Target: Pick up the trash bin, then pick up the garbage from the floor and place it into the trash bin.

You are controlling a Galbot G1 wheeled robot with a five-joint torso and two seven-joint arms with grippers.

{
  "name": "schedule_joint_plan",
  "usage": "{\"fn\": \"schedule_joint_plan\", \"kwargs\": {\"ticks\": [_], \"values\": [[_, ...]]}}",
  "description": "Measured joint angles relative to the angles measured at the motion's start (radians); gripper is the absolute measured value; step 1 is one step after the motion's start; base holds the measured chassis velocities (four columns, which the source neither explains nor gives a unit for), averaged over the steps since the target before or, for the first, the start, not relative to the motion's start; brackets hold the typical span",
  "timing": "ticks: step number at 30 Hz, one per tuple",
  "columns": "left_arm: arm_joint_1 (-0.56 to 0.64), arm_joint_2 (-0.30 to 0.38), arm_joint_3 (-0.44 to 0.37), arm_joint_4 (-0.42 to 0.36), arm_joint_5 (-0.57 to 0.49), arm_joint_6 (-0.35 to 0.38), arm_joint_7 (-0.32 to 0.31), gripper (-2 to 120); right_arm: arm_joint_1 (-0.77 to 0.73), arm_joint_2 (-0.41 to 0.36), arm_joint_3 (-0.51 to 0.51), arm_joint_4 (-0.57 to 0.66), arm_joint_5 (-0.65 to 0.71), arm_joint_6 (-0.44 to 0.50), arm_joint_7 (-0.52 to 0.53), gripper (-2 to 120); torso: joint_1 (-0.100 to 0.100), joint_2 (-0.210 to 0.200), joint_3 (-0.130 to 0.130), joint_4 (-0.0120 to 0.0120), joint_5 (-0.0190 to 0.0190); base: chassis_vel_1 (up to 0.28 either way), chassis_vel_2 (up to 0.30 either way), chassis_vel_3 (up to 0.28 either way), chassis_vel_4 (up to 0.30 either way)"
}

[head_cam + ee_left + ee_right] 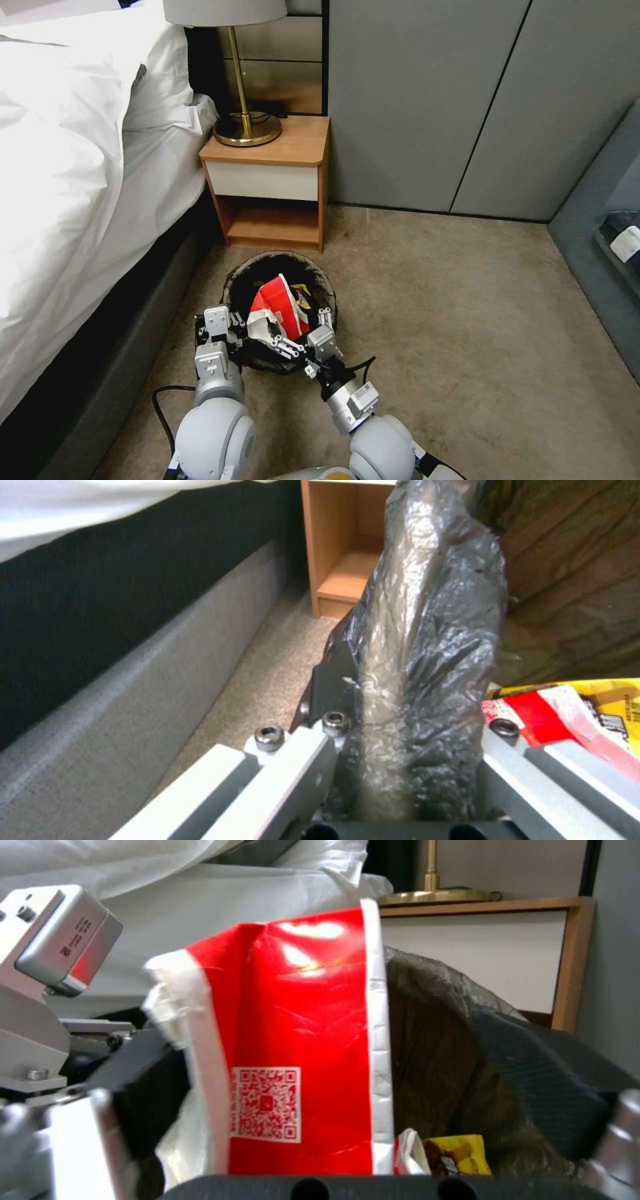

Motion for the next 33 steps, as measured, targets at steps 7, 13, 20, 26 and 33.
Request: {"fn": "schedule_joint_plan", "kwargs": {"ticks": [7, 13, 20, 26, 33], "values": [[0.003, -0.001, 0.002, -0.008, 0.001, 0.000, 0.000, 0, 0.000, -0.007, 0.000, 0.014, 0.048, -0.059, 0.051, 100, 0.000, 0.000, 0.000, -0.0007, 0.0012, 0.000, 0.000, 0.000, 0.000], [0.006, 0.000, 0.005, -0.013, 0.002, 0.000, 0.001, 0, 0.023, -0.002, -0.045, 0.082, 0.262, -0.237, 0.191, 100, 0.000, 0.000, 0.000, -0.0007, 0.0021, 0.000, 0.000, 0.000, 0.000], [0.007, 0.001, 0.004, -0.015, 0.003, -0.001, 0.001, 0, 0.055, 0.005, -0.052, 0.153, 0.450, -0.373, 0.285, 100, 0.000, 0.000, 0.000, -0.0009, 0.0022, 0.000, 0.000, 0.000, 0.000], [0.008, 0.001, 0.007, -0.015, 0.005, -0.002, 0.001, 0, 0.071, 0.024, -0.049, 0.215, 0.572, -0.456, 0.366, 100, 0.000, 0.000, 0.000, -0.0007, 0.0014, 0.000, 0.000, 0.000, 0.000], [0.009, 0.001, 0.005, -0.015, 0.005, -0.003, 0.001, 0, 0.079, 0.038, -0.031, 0.245, 0.634, -0.487, 0.409, 100, 0.000, 0.000, 0.000, -0.0006, 0.0012, 0.000, 0.000, 0.000, 0.000]]}}
